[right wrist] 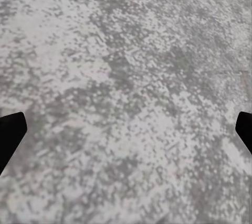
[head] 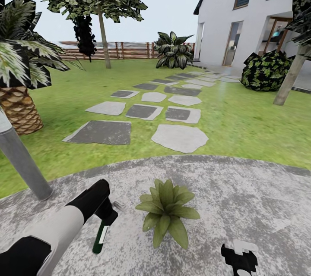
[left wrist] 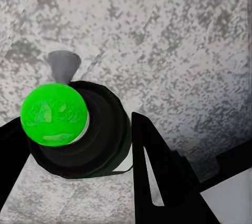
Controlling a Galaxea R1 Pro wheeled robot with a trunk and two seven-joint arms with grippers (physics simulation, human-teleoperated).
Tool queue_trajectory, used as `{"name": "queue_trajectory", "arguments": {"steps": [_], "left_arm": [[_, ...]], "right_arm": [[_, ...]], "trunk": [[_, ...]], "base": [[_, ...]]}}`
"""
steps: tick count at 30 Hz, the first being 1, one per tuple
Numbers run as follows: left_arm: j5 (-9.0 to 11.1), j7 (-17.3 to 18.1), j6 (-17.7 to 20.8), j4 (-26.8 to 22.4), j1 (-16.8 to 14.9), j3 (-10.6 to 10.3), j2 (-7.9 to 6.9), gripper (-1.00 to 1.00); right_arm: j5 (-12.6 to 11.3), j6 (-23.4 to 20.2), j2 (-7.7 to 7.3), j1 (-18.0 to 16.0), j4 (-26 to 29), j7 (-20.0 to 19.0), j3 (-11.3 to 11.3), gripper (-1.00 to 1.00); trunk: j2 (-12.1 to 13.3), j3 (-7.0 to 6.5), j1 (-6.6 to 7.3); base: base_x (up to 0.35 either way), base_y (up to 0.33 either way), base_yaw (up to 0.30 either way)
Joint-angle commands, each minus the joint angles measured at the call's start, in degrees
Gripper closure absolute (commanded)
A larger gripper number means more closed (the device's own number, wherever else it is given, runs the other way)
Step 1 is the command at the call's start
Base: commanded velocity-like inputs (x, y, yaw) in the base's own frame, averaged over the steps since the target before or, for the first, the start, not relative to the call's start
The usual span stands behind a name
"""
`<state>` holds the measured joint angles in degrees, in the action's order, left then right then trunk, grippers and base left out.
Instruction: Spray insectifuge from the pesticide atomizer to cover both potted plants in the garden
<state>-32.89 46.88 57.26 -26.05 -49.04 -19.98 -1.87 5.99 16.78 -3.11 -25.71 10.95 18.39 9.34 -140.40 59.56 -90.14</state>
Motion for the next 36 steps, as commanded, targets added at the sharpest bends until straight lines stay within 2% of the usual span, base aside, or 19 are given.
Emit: {"name": "queue_trajectory", "arguments": {"steps": [1, 7, 13, 19, 24, 29, 36], "left_arm": [[-0.6, 0.6, 0.1, -0.2, -0.2, -0.2, 0.05, 1.0], [-0.5, 0.6, 0.0, -0.5, -0.5, -0.3, 0.31, 1.0], [-0.6, 0.5, -0.2, -3.3, -1.4, -0.4, 0.38, 1.0], [-1.0, 0.2, -1.1, -4.2, -0.7, -0.6, 0.21, 1.0], [-1.0, 0.1, -2.4, -4.4, -0.5, -0.6, -0.13, 1.0], [-1.0, -0.3, -3.2, -4.3, -0.5, -0.4, -0.55, 1.0], [-0.8, -0.3, -3.5, -4.0, -0.4, -0.3, -0.07, 1.0]], "right_arm": [[0.6, 0.2, 0.03, 0.0, -0.1, 0.1, 0.5, -1.0], [0.6, 0.2, -0.01, 0.0, -0.1, 0.1, 0.5, -1.0], [0.7, 0.2, -0.19, 0.0, -0.1, 0.1, 0.5, -1.0], [0.7, 0.2, -0.23, 0.0, -0.1, 0.1, 0.5, -1.0], [0.7, 0.2, -0.22, 0.0, -0.1, 0.1, 0.5, -1.0], [0.7, 0.2, -0.23, 0.0, -0.1, 0.1, 0.5, -1.0], [0.7, 0.2, -0.23, 0.0, -0.1, 0.1, 0.5, -1.0]], "trunk": [[-0.4, 0.28, -0.21], [-2.8, 1.83, -1.53], [-2.9, 3.25, -1.69], [-3.0, 4.59, -1.84], [-3.0, 4.59, -1.84], [-3.0, 4.59, -1.84], [-3.0, 4.59, -1.84]], "base": [[0.0, 0.0, 0.0], [0.0, 0.0, 0.0], [0.0, 0.0, 0.0], [0.0, 0.0, 0.0], [0.0, 0.0, -0.013], [0.069, 0.009, -0.198], [0.11, 0.022, -0.023]]}}
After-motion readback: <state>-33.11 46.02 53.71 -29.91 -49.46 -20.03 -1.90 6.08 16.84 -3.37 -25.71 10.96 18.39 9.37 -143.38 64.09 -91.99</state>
